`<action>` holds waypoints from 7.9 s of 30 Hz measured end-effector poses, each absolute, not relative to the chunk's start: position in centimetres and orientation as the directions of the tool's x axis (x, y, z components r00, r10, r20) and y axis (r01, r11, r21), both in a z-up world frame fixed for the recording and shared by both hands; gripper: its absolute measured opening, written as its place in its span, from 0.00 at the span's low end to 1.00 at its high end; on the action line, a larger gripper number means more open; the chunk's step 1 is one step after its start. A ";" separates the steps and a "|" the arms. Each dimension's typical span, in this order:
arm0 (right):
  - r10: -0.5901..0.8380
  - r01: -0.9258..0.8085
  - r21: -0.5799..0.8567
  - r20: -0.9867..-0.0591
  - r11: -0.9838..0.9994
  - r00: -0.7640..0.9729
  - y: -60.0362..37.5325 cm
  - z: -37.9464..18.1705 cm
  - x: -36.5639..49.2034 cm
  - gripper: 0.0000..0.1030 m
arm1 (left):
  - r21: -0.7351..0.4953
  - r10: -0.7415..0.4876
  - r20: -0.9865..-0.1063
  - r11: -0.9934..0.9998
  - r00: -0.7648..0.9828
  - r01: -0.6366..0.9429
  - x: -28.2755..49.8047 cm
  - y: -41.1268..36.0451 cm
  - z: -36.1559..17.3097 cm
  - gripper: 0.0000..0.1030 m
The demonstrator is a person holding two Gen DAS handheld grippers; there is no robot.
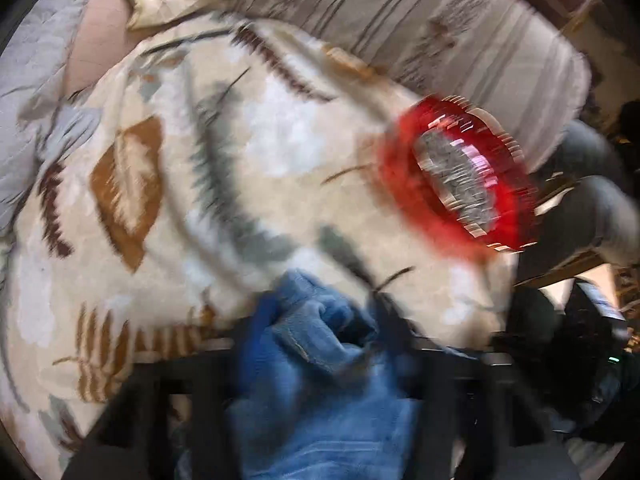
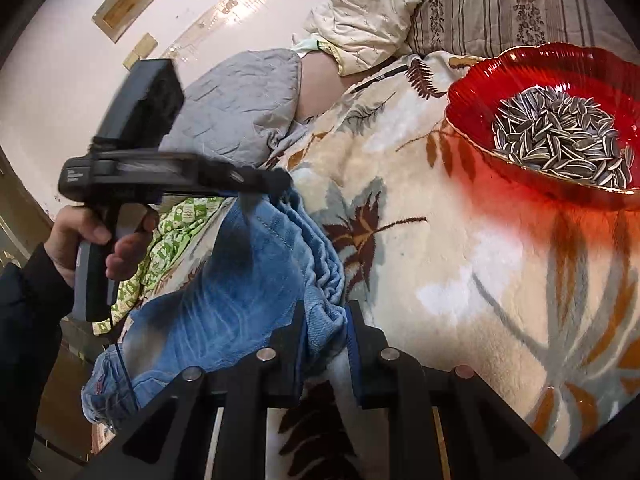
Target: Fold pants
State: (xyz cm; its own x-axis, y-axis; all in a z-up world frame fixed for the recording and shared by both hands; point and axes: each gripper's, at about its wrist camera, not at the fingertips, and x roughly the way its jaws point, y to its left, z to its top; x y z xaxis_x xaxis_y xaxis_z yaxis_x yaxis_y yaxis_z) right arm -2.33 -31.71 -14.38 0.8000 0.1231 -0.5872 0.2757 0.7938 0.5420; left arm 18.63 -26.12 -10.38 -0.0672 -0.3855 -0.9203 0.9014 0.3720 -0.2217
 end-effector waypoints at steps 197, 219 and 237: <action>0.172 -0.455 -0.385 -0.582 0.803 0.795 -18.3 -4.8 2.7 0.93 | -0.531 -0.577 -0.802 0.807 0.153 0.258 12.7 6.2 -8.2 0.95; 0.259 -0.464 0.067 -0.894 0.883 0.364 -18.1 -12.4 22.2 0.30 | -0.364 -0.418 -0.897 0.883 0.143 0.296 12.6 1.4 -13.5 0.23; 0.267 -0.332 0.108 -0.833 0.937 0.484 -21.3 -9.5 18.8 0.78 | -0.404 -0.459 -0.844 0.885 0.278 0.234 12.0 4.9 -10.2 0.91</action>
State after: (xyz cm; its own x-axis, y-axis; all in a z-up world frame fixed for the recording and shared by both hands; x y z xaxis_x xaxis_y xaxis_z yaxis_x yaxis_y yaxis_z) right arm 18.83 -21.34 -9.50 0.4844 0.2675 -0.8330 -0.3322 0.9371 0.1077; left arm 12.04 4.87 -10.17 0.2777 -0.4586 -0.8441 0.2335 0.8846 -0.4037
